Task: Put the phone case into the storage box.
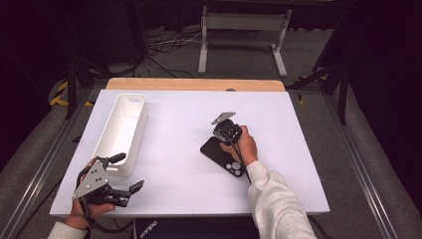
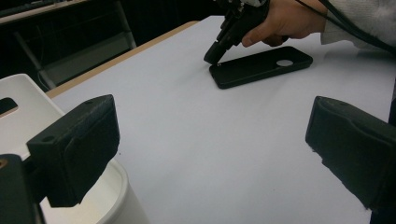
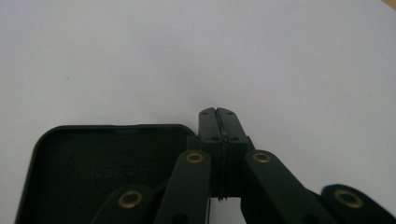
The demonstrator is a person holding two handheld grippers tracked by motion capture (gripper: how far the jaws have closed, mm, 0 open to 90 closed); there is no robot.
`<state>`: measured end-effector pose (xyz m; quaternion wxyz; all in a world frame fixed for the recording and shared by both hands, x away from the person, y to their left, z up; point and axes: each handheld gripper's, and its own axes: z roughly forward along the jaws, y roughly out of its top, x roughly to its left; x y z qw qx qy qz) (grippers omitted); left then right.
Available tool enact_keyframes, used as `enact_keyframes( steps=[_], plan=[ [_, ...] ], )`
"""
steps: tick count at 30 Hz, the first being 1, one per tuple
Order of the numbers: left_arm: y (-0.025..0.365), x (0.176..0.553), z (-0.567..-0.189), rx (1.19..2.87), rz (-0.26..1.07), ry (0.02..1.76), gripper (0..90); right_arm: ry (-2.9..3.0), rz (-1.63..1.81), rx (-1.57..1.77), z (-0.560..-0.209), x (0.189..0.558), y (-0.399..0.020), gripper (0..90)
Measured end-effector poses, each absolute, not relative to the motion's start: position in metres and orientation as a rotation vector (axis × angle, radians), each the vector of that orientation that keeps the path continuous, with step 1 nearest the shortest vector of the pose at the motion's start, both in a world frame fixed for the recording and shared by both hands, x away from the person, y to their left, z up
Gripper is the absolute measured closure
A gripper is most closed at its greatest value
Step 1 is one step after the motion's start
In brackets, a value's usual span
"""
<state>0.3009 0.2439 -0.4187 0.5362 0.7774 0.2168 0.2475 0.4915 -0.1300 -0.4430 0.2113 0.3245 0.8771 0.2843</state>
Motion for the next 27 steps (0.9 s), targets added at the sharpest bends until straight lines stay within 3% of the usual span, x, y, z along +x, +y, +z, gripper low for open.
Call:
enact_keyframes(
  steps=[15, 27],
  plan=[
    [0.242, 0.301, -0.419, 1.857, 0.593, 0.509, 3.7, 2.569, 0.796, 0.734, -0.445, 0.467, -0.095, 90.0],
    [0.241, 0.302, -0.420, 1.873, 0.590, 0.519, 3.8, 2.598, 0.837, 0.679, -0.447, 0.441, -0.096, 90.0]
  ],
)
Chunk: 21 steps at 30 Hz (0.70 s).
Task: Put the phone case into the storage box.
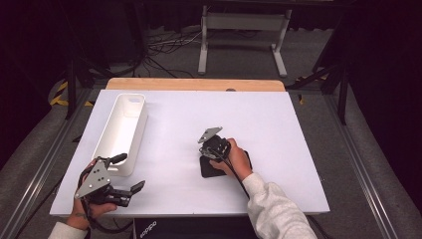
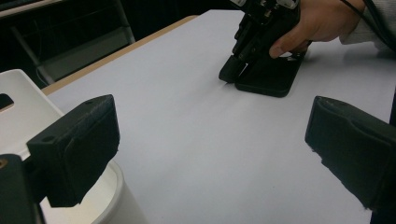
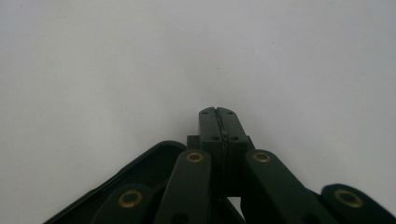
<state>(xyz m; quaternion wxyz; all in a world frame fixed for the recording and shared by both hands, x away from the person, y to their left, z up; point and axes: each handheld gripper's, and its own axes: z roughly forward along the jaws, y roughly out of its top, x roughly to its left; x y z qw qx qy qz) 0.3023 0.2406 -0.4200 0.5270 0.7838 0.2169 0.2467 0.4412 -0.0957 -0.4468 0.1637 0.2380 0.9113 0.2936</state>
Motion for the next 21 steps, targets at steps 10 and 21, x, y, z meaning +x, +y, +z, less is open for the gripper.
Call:
enact_keyframes(
  steps=[10, 21],
  plan=[
    [0.240, 0.303, -0.421, 1.880, 0.587, 0.522, 3.9, 2.648, 0.849, 0.589, -0.446, 0.418, -0.098, 90.0],
    [0.238, 0.303, -0.422, 1.883, 0.587, 0.529, 4.3, 2.700, 0.839, 0.514, -0.445, 0.398, -0.102, 90.0]
  ],
)
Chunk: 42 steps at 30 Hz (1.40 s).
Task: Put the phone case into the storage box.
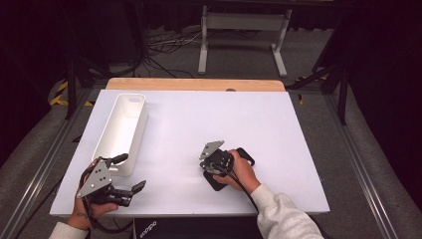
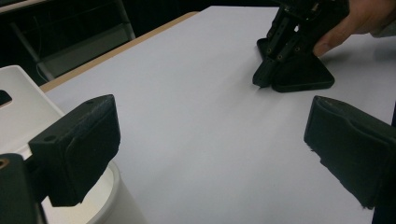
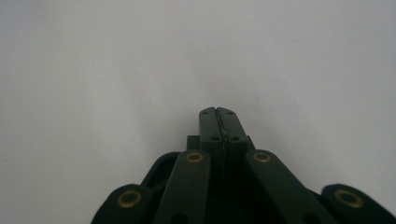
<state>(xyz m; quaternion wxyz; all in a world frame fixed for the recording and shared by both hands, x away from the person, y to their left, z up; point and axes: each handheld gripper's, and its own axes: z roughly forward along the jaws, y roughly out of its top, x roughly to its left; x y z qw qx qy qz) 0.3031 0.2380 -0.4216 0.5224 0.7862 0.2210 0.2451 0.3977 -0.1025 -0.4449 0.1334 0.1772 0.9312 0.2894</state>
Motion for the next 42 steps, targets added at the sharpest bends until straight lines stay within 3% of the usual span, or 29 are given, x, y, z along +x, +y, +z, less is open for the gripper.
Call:
enact_keyframes(
  steps=[20, 42],
  plan=[
    [0.237, 0.303, -0.422, 1.875, 0.598, 0.559, 4.8, 2.753, 0.849, 0.450, -0.444, 0.364, -0.128, 90.0],
    [0.237, 0.304, -0.422, 1.879, 0.599, 0.558, 4.8, 2.709, 0.861, 0.474, -0.441, 0.340, -0.164, 83.6]
  ],
)
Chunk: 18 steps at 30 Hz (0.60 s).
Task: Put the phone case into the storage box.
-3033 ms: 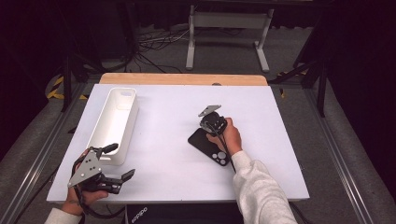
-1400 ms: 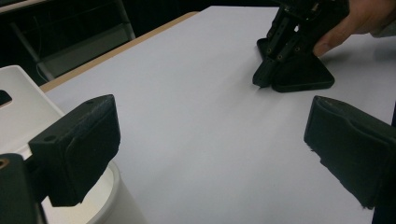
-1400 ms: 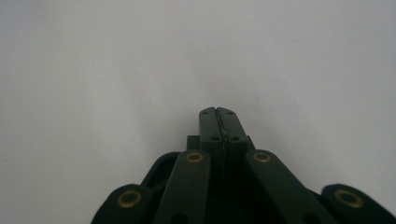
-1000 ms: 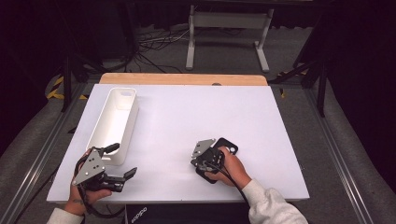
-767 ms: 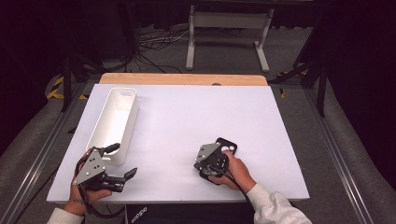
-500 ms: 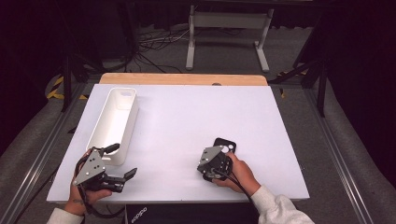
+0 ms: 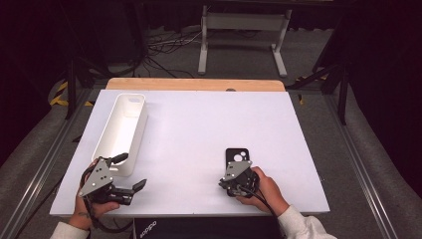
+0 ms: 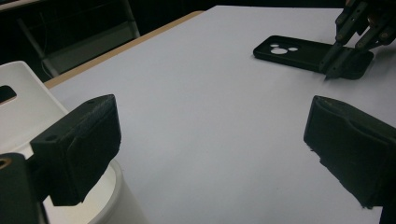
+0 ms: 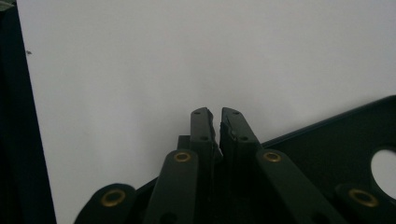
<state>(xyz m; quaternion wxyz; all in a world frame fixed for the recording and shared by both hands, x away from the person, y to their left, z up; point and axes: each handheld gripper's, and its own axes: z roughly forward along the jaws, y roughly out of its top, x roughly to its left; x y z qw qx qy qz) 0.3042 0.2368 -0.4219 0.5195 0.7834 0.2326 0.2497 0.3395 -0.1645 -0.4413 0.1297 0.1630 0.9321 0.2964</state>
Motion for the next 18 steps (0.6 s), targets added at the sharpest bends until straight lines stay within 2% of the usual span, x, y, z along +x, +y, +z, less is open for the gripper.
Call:
enact_keyframes(
  steps=[18],
  plan=[
    [0.237, 0.304, -0.422, 1.882, 0.586, 0.546, 4.8, 2.580, 0.983, 0.581, -0.424, 0.344, -0.192, 79.6]
  ],
)
